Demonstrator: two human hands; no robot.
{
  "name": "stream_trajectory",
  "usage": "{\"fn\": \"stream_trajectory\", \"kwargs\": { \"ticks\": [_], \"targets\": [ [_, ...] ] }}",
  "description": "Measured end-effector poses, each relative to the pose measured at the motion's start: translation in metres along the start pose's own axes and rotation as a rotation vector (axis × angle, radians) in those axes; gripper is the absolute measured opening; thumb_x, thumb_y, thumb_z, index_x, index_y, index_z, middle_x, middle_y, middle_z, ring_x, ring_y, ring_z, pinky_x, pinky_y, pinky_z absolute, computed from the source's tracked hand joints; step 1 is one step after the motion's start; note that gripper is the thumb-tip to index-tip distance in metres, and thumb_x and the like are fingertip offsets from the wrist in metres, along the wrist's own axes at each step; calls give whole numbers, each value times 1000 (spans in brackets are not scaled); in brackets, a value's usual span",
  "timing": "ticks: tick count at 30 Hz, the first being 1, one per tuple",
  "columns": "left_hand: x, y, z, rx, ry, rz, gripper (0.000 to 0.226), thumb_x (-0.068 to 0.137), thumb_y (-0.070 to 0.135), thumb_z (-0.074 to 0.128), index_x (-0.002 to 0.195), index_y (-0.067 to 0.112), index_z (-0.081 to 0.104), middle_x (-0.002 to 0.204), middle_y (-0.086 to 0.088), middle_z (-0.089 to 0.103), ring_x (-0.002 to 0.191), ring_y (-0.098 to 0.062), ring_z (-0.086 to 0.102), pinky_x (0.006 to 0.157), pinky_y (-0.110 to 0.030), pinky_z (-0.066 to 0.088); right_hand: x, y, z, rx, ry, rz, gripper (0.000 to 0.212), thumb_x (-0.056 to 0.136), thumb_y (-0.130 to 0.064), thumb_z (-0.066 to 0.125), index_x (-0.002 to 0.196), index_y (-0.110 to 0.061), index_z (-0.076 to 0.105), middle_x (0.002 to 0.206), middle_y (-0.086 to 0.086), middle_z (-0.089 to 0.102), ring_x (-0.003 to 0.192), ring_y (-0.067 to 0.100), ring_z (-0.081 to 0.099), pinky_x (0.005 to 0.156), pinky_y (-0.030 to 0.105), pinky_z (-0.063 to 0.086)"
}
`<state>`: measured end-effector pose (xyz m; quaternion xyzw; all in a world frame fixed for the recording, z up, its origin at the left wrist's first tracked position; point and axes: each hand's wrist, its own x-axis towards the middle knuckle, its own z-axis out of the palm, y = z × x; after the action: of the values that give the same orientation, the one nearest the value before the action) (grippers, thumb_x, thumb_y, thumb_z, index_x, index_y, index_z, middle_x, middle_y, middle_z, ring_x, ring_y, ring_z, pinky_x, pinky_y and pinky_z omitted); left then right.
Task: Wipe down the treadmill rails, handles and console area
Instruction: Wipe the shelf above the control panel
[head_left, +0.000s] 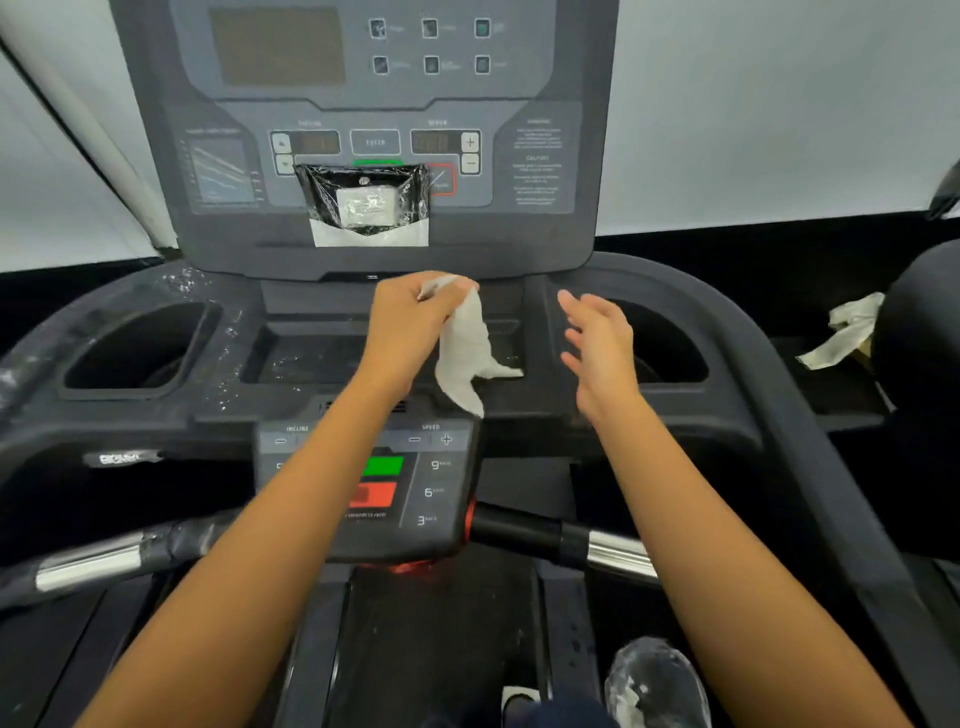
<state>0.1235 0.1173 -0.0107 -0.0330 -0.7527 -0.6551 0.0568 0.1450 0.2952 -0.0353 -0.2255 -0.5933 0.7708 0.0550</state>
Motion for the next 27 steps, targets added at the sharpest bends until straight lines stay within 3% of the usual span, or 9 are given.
{"fn": "stream_trajectory", "kwargs": {
  "ticks": [3,5,9,12,18,21,24,25,27],
  "targets": [
    [10,6,12,123,-43,58,13,85,20,67,85,11,75,79,-1,71,73,-5,62,70,-24,50,-3,-15,18,-311,-352,-226,41,86,-36,68,122,-19,59,111,-9,65,97,-4,61,78,16,45],
    [15,8,16,100,-51,67,11,88,18,65,86,13,74,79,-2,71,74,-7,62,71,-27,52,1,-18,29,-444,-528,-246,37,86,-34,70,118,-19,62,108,-4,70,97,4,66,76,20,51],
    [20,5,6,-30,-183,53,14,94,14,59,90,18,72,81,4,69,79,-11,62,69,-28,52,22,-19,29,-359,-682,-139,31,81,-21,75,104,-1,68,101,16,69,92,23,64,80,35,49],
    [21,2,-7,-91,-280,72,15,92,11,60,102,17,70,89,2,70,84,-12,62,73,-26,52,29,-24,26,-310,-731,-128,15,81,-9,73,87,-4,60,88,12,62,85,25,59,77,40,46],
    [25,-5,-22,-173,-199,123,32,85,7,66,112,25,68,100,-1,65,94,-14,60,87,-27,52,35,-55,21,-272,-644,-210,11,84,-8,70,85,-13,61,83,3,66,73,15,63,59,25,51],
    [33,-17,-22,204,-101,84,31,87,13,69,117,18,66,101,6,66,88,-7,62,83,-20,48,45,-46,33,-594,-407,-360,19,81,-12,75,97,-11,65,89,3,65,80,15,61,70,26,50],
    [38,-42,-26,730,-55,-18,39,81,30,73,118,21,66,118,-5,60,105,-21,60,96,-24,41,37,-10,45,-998,-43,-627,33,85,-19,68,116,-13,60,117,8,54,107,26,53,90,36,46],
    [38,-48,-29,751,-56,-52,39,80,33,74,117,21,66,120,-7,58,105,-24,61,98,-30,43,27,6,51,-1048,-29,-673,36,88,-21,64,122,-12,58,128,10,49,116,30,48,95,42,43],
    [39,-53,-38,737,-47,-59,33,81,35,71,113,24,67,119,-4,60,99,-22,63,95,-35,48,12,39,69,-1191,-219,-562,45,96,-30,51,136,-9,47,146,15,35,132,34,34,104,47,35]
  ]
}}
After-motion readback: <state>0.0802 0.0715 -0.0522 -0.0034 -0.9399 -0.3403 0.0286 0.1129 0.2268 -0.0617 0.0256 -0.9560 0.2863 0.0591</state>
